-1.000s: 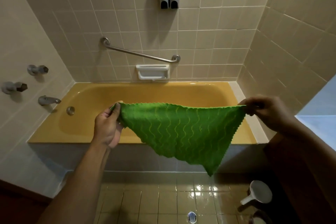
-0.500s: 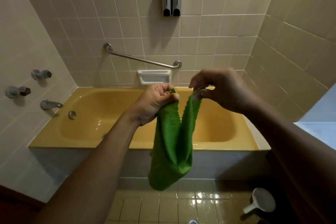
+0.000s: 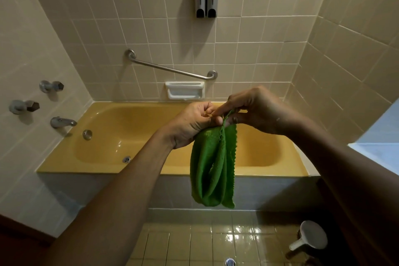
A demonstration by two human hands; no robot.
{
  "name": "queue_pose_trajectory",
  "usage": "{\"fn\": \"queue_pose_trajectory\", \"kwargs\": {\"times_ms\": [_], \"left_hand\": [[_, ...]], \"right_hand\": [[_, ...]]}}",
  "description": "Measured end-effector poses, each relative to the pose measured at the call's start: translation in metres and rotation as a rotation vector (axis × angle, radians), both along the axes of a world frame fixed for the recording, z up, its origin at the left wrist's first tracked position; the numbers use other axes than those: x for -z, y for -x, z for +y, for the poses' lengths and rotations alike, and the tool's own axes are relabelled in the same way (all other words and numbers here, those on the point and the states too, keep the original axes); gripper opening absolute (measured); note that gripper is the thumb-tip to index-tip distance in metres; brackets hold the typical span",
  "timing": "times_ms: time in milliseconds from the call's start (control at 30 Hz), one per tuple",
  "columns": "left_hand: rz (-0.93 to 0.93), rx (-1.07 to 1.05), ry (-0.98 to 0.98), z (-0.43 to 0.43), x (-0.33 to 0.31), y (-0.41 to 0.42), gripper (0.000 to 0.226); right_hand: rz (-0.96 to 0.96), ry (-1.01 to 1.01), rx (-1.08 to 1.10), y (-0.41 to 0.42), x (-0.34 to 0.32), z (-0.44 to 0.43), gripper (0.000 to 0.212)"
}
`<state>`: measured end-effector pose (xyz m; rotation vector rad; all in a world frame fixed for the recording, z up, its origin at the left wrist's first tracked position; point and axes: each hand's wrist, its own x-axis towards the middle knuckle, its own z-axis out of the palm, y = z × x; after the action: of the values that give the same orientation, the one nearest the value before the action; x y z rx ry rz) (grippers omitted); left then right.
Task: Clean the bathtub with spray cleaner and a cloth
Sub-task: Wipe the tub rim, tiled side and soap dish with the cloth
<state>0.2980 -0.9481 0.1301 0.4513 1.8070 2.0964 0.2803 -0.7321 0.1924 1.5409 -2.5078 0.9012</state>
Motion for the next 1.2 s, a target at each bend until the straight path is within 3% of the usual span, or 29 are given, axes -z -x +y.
{"fn": "queue_pose_trajectory", "kwargs": {"times_ms": [133,233,367,467,600,700,833,933,1033,1200], "left_hand": [[-0.015,0.001,-0.051,0.003,0.005,-0.001,0.059],[-0.002,-0.116,-0.080,0.007,0.005,-0.001,0.061],[0.245,-0.543,0.188,0.015,0.003,-0.012,0.051],[0.419,-0.773,0.253,0.022,0.013,-0.029,0.037],[0.370,-0.685,0.389,0.046,0.030,-0.043,0.029],[0.299,-0.766,0.426,0.059,0.036,-0.043,0.023],[0.387,-0.821,0.448,0.053,0.038,-0.037,0.006],[0.428,-0.828,0.485,0.047,0.031,-0.032,0.007],[0.338,-0.816,0.484,0.051,0.024,-0.023,0.008],[0.339,-0.631,0.402,0.053,0.020,-0.020,0.017]], "right_hand": [[0.075,-0.030,0.105,0.000,0.000,0.000,0.026],[0.147,0.035,0.187,0.000,0.005,0.000,0.018],[0.166,0.125,0.301,0.008,0.010,0.006,0.014],[0.152,0.128,0.324,0.013,0.010,0.008,0.012],[0.144,0.102,0.378,0.011,0.006,0.008,0.012],[0.137,0.083,0.402,0.009,0.005,0.009,0.012],[0.109,0.068,0.447,0.010,0.001,0.022,0.010],[0.078,0.036,0.464,0.008,0.000,0.029,0.010],[0.072,0.026,0.471,0.006,0.000,0.029,0.010],[0.077,0.064,0.507,0.006,-0.003,0.034,0.011]]}}
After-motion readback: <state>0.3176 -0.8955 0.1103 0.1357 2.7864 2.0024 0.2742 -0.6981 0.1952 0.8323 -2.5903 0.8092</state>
